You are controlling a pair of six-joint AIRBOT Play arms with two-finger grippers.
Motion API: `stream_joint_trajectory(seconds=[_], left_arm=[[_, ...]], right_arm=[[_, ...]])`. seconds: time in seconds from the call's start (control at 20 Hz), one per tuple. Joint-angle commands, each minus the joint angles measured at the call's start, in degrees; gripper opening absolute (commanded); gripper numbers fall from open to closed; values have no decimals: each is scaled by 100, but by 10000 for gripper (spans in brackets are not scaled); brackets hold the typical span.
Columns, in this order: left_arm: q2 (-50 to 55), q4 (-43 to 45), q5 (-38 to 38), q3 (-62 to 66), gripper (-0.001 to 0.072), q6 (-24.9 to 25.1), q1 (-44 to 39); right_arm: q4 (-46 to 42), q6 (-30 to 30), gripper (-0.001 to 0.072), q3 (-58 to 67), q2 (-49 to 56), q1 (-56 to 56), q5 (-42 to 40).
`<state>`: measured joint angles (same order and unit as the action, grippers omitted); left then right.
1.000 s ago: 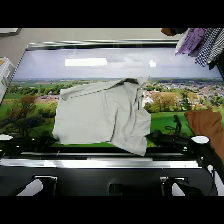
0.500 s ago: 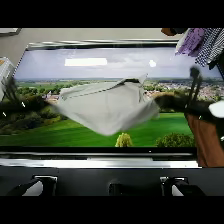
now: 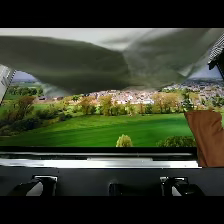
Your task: Fold the clothes and pants, and hang the long-sleeved shirts on hangers.
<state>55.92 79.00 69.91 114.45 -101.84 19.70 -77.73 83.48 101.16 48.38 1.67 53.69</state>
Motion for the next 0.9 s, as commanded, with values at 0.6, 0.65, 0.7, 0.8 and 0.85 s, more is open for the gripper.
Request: stream_joint_trajectory(seconds=[0.6,0.65,0.7,0.8,0.85], left_arm=[[-201,1180,739,-1032,13,-96,-15],[66,1086,632,-1309,14,-98,-15],[343,1025,487,-1558,14,-96,-17],[981,992,7,-2017,14,-96,-96],[1357,990,-280,-2184,14,-98,-160]], right_arm=[[-114,2011,29,516,741,20,1032],[2,2194,29,511,1123,20,1204],[85,2297,29,509,1567,20,1346],[61,2350,29,509,2474,20,1443],[13,2356,29,509,2911,20,1399]])
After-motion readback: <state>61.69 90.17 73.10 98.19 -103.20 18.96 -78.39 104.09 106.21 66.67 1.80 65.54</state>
